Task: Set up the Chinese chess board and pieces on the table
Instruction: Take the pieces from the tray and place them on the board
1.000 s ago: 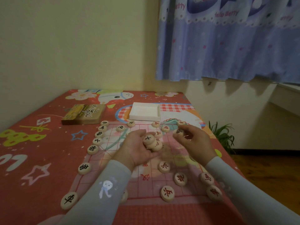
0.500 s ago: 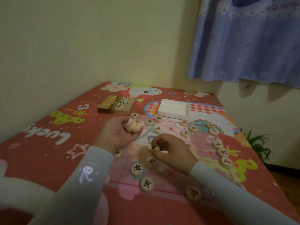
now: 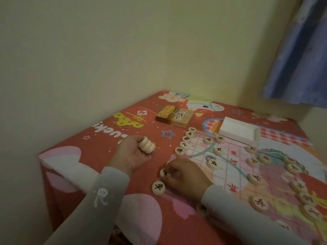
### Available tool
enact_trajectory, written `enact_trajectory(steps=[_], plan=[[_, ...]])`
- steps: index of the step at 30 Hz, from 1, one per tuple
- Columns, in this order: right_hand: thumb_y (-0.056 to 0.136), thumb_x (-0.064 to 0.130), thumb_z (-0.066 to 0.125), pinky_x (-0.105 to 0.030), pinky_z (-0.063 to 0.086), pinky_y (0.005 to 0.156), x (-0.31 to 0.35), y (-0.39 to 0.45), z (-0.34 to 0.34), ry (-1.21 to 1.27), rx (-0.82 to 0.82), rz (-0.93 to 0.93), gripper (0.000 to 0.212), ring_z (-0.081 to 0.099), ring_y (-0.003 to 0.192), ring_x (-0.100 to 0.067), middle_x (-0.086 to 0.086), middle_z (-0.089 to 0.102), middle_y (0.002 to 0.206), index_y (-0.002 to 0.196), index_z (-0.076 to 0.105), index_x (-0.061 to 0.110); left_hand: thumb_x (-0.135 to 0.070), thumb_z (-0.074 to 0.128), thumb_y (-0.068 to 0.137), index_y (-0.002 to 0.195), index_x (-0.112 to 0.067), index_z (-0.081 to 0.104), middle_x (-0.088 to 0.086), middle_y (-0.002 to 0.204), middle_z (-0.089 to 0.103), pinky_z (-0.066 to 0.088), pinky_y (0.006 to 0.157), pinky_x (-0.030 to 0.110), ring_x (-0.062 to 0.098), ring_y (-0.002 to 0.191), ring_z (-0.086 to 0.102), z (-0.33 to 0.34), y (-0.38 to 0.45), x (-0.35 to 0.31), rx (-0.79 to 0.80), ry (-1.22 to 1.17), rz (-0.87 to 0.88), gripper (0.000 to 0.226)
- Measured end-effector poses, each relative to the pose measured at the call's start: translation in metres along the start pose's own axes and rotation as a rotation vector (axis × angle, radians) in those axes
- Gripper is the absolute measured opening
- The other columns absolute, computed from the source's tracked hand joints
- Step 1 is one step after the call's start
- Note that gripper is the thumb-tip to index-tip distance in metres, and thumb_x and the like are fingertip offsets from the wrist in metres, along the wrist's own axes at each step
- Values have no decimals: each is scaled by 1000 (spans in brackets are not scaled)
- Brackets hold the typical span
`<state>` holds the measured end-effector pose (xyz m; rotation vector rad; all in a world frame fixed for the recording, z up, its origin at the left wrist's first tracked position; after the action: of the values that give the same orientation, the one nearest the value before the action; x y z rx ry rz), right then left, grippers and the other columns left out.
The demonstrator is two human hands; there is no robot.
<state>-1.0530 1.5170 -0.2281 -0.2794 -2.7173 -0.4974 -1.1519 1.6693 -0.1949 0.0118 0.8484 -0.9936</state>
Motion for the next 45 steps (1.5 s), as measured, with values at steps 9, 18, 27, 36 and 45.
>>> enact_trajectory(steps=[9, 18, 27, 36, 45], plan=[[85, 25, 64, -17, 40, 82, -11, 0, -1, 64, -44, -23, 14, 57, 91, -8, 5, 67, 98, 93, 74, 19, -12, 33, 98, 55, -17, 27, -2, 45, 25, 41, 53, 24, 13, 41, 29, 15, 4, 22, 65, 159, -58, 43], [81, 48, 67, -16, 48, 70, -31, -10, -51, 358, -316, 251, 27, 60, 83, 2, 17, 60, 105, 105, 61, 37, -16, 47, 95, 67, -16, 51, -4, 54, 32, 33, 51, 20, 6, 44, 30, 58, 8, 64, 250, 464, -134, 28], [83, 24, 69, -18, 51, 75, -64, -38, -72, 397, -398, 355, 21, 61, 87, 2, 14, 64, 100, 102, 67, 34, -32, 30, 103, 70, -15, 50, -7, 40, 32, 27, 51, 26, 7, 36, 33, 103, 16, 91, 298, 559, -208, 42], [78, 32, 74, -35, 56, 82, -90, -52, -78, 476, -496, 441, 28, 65, 92, -6, 6, 67, 104, 105, 68, 25, -21, 47, 96, 95, -9, 63, 4, 67, 46, 34, 53, 25, 14, 58, 40, 112, 25, 101, 218, 559, -135, 20], [76, 29, 77, -19, 55, 79, -86, -41, -67, 387, -343, 478, 30, 64, 86, -2, 6, 57, 108, 103, 63, 26, -3, 36, 91, 70, -13, 38, -3, 40, 29, 34, 54, 20, 10, 36, 27, 82, 46, 39, 19, 213, -12, 23]])
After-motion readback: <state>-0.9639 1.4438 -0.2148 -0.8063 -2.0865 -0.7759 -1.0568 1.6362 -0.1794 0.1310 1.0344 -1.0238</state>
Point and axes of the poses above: each hand's wrist, its own y-axis towards the middle knuckle, its own z-axis out of the palm, x = y × z, the point moved 1 cm from there along y, towards the middle knuckle
